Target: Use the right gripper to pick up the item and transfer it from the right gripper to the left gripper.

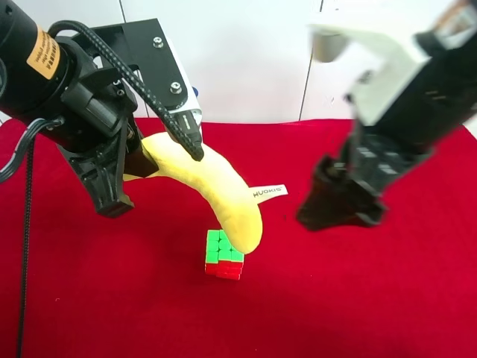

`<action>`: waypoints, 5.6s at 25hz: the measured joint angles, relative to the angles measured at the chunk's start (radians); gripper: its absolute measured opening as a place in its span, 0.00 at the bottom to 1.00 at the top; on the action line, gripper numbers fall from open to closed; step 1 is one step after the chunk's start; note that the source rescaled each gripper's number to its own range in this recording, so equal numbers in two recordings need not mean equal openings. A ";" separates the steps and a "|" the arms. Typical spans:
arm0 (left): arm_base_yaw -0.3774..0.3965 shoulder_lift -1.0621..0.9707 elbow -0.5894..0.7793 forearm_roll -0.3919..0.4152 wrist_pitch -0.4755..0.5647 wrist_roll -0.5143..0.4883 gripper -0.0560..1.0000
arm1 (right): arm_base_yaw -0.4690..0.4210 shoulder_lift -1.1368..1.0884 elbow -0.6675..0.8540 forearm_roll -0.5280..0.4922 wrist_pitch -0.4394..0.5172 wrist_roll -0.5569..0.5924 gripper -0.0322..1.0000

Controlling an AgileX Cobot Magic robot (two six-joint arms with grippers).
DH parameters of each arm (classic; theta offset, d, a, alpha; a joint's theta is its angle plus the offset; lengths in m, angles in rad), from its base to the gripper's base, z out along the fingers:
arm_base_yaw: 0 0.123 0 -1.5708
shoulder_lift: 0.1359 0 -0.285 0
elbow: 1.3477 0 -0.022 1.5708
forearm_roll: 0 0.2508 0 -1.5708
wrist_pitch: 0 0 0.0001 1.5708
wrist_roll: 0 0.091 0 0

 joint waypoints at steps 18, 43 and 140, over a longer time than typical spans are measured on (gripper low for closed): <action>0.000 0.000 0.000 0.000 -0.001 0.000 0.05 | 0.000 -0.963 0.559 -0.030 -0.026 0.142 1.00; 0.000 0.000 0.000 0.000 -0.058 -0.005 0.05 | -0.130 -1.098 0.593 -0.037 -0.073 0.148 1.00; 0.721 -1.316 0.469 -0.194 0.326 -0.198 1.00 | -0.418 -1.182 0.594 -0.035 -0.076 0.149 1.00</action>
